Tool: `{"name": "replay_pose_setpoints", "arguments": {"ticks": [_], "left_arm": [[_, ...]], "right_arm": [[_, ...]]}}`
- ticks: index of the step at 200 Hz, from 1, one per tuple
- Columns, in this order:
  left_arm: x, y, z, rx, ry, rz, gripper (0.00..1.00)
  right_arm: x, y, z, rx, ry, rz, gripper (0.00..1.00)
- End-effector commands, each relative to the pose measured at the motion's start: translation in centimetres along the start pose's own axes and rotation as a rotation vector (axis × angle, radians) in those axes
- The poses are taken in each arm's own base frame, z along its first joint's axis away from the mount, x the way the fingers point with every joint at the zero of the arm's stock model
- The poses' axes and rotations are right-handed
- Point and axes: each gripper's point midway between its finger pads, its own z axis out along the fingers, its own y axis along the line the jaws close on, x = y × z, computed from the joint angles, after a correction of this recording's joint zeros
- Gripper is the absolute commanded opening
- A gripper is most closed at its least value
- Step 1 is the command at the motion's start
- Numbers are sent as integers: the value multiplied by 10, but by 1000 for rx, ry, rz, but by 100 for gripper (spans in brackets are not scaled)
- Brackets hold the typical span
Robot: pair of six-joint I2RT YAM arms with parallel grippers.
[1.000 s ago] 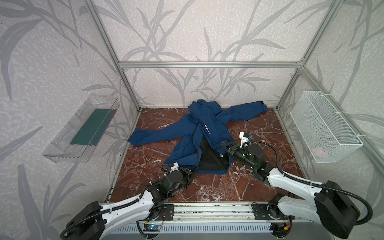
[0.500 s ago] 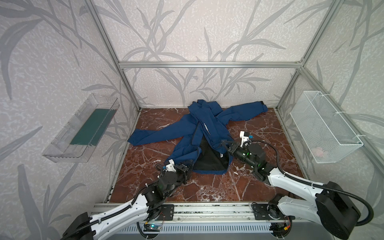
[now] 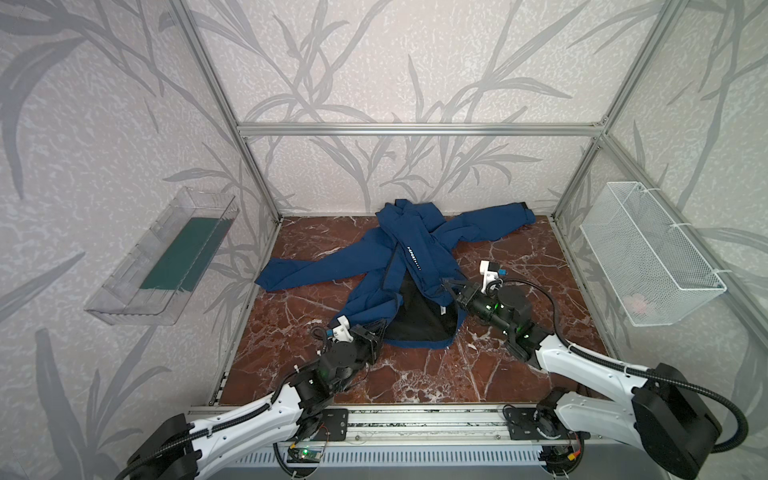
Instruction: Zip up the jacket
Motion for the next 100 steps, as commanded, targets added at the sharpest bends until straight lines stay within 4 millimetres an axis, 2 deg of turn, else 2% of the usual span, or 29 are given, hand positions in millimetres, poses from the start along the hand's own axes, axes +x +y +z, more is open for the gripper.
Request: {"name": "replay_pose_setpoints", "arguments": {"ticks": [1, 13, 20, 43, 60, 76, 100], "left_arm": [[12, -29, 2, 57, 34, 50, 8], [18, -34, 4, 59, 59, 85, 5], [21, -35, 5, 65, 71, 100, 0], [34, -49, 11, 120, 118, 152, 0], [47, -52, 18, 111, 168, 180, 0], [57, -46, 27, 78, 213, 188, 0], [65, -23, 38, 50, 258, 159, 0]], "right_arm": [[-11, 32, -2, -91, -24, -12, 1], [-11, 32, -3, -95, -25, -10, 1], [-11, 32, -3, -96, -24, -8, 1], [-11, 35, -5, -112, -25, -7, 1], [-12, 36, -8, -114, -30, -1, 1], [-12, 34, -11, -106, -36, 0, 1], [-11, 26, -17, -87, -47, 1, 1]]}}
